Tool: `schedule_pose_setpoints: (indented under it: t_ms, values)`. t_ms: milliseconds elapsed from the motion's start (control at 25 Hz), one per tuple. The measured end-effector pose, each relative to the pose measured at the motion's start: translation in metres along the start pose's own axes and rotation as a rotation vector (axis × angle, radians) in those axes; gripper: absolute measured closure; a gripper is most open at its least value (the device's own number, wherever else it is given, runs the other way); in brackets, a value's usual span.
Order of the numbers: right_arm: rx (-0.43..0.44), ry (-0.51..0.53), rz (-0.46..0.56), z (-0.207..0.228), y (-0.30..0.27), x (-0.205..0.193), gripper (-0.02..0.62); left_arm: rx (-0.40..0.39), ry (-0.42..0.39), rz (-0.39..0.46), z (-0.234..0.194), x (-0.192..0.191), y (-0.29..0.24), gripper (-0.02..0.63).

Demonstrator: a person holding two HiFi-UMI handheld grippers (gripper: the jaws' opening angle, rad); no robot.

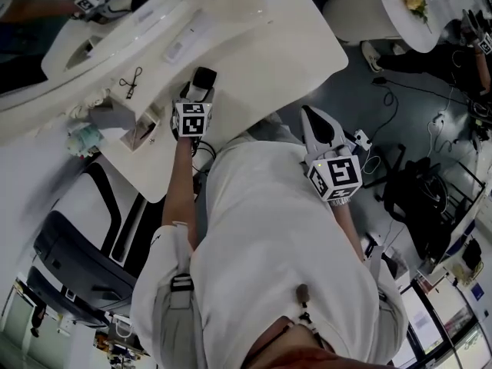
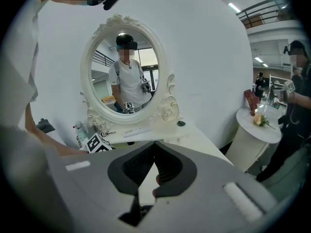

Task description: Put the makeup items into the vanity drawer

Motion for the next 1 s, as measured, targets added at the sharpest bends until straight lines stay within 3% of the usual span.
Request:
schedule_pose_setpoints:
  t_ms: [320, 600, 1000]
  values:
    - [-0.043, -0.037, -0.012, 0.012, 0.007, -0.005, 0.588, -0.018, -0.027, -0.054, 0.006, -0.003, -0.017, 0.291]
    - [-0.052, -0.046, -0.007, 0.012, 0.011, -0.008, 0.588, 0.01, 0.038, -0.073, 0.003, -0.012, -0.024, 0.316]
    - [-0.016, -0.023, 0.004, 0.0, 0.017, -0.011, 0.588, 0.034, 0.089, -0.019, 0.004, -0.009, -0.014, 0.331]
Point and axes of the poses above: the fingertips, and each gripper's own axes: y backward along the fingers, z to its right, x out of its top, the point moved 3 cm from there along y, backward along the fingers, and after that the axes turned 13 degrees about -y, right-handed, at the moved point
